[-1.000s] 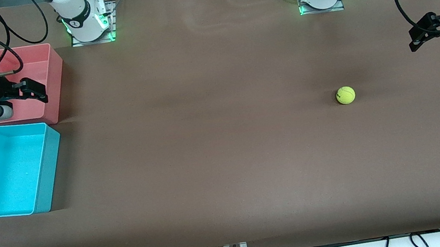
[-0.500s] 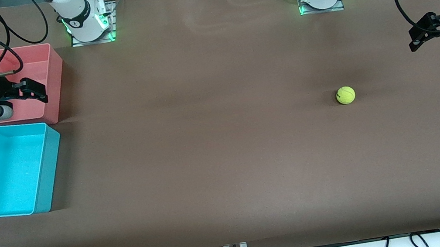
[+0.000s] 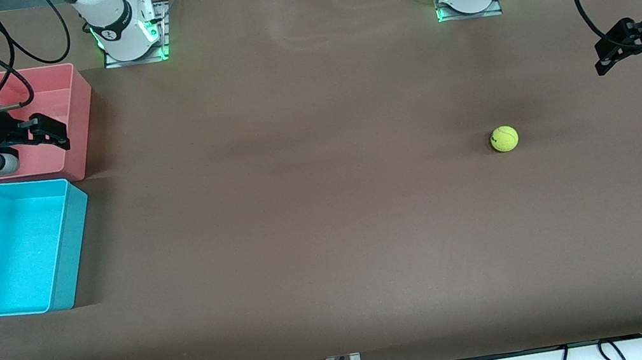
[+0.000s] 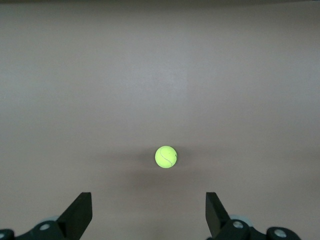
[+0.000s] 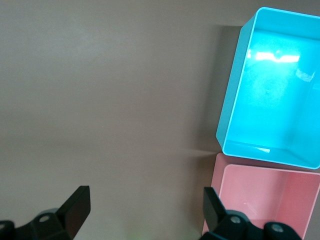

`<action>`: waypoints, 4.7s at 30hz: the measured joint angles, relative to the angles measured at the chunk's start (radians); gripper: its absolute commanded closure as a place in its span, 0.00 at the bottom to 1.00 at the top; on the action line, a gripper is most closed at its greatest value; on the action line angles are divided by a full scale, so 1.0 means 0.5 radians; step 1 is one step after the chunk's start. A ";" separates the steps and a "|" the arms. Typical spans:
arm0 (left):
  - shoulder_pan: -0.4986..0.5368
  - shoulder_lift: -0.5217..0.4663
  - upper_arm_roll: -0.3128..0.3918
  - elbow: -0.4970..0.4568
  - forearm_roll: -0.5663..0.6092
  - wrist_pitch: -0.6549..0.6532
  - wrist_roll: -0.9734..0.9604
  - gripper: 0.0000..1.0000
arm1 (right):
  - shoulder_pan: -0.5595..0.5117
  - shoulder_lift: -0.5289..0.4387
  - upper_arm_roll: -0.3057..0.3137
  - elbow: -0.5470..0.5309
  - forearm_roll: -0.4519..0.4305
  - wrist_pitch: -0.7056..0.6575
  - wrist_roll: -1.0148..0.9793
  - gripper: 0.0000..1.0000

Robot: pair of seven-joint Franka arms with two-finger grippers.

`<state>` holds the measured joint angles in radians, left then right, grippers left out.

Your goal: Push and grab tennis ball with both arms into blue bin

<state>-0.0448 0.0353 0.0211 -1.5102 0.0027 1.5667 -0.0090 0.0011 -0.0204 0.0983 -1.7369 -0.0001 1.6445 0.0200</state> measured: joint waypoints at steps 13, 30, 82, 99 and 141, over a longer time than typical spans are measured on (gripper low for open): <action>0.000 0.037 -0.002 -0.116 0.000 0.095 0.011 0.00 | 0.000 0.000 0.000 0.000 0.000 0.000 0.000 0.00; 0.007 -0.024 -0.003 -0.762 0.000 0.782 0.024 0.00 | 0.000 0.000 0.000 0.000 0.000 0.000 0.000 0.00; 0.084 -0.044 -0.003 -1.852 0.000 1.691 1.519 0.67 | -0.001 0.000 0.000 0.001 0.000 0.000 0.000 0.00; 0.095 0.054 -0.003 -1.852 0.198 1.826 2.068 1.00 | -0.001 0.000 0.000 0.001 0.000 0.000 0.000 0.00; 0.165 0.490 -0.389 -1.828 0.655 2.346 1.553 1.00 | -0.001 0.000 -0.001 0.001 0.000 0.000 0.001 0.00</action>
<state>0.0378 0.2801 -0.1736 -2.4244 0.3301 2.7395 0.7674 0.0007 -0.0203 0.0977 -1.7364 -0.0001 1.6445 0.0203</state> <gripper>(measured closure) 0.991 0.000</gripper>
